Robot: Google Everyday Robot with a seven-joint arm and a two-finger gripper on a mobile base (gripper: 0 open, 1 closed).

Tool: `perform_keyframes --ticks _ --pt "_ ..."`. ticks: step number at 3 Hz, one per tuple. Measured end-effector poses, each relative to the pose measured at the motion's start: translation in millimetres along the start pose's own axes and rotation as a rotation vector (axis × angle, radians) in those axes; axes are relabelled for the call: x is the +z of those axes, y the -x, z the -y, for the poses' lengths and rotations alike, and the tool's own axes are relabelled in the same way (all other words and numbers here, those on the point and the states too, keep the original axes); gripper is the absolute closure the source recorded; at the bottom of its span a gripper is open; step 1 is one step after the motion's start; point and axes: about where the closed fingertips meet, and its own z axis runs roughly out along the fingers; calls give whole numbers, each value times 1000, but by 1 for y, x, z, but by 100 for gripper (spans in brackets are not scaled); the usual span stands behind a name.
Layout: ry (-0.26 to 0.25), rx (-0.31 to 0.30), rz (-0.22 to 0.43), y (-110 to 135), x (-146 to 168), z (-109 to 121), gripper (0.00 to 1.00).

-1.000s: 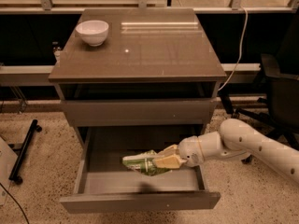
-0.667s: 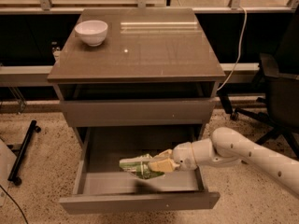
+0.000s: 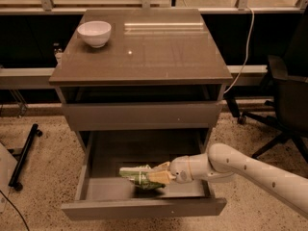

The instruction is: Place green jalapeno chip bag into middle drawer

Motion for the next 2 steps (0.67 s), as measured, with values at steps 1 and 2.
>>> perform_keyframes --ticks 1,2 --pt "2 -1 -1 1 2 -1 4" --pt "4 -2 -1 1 3 -1 0"
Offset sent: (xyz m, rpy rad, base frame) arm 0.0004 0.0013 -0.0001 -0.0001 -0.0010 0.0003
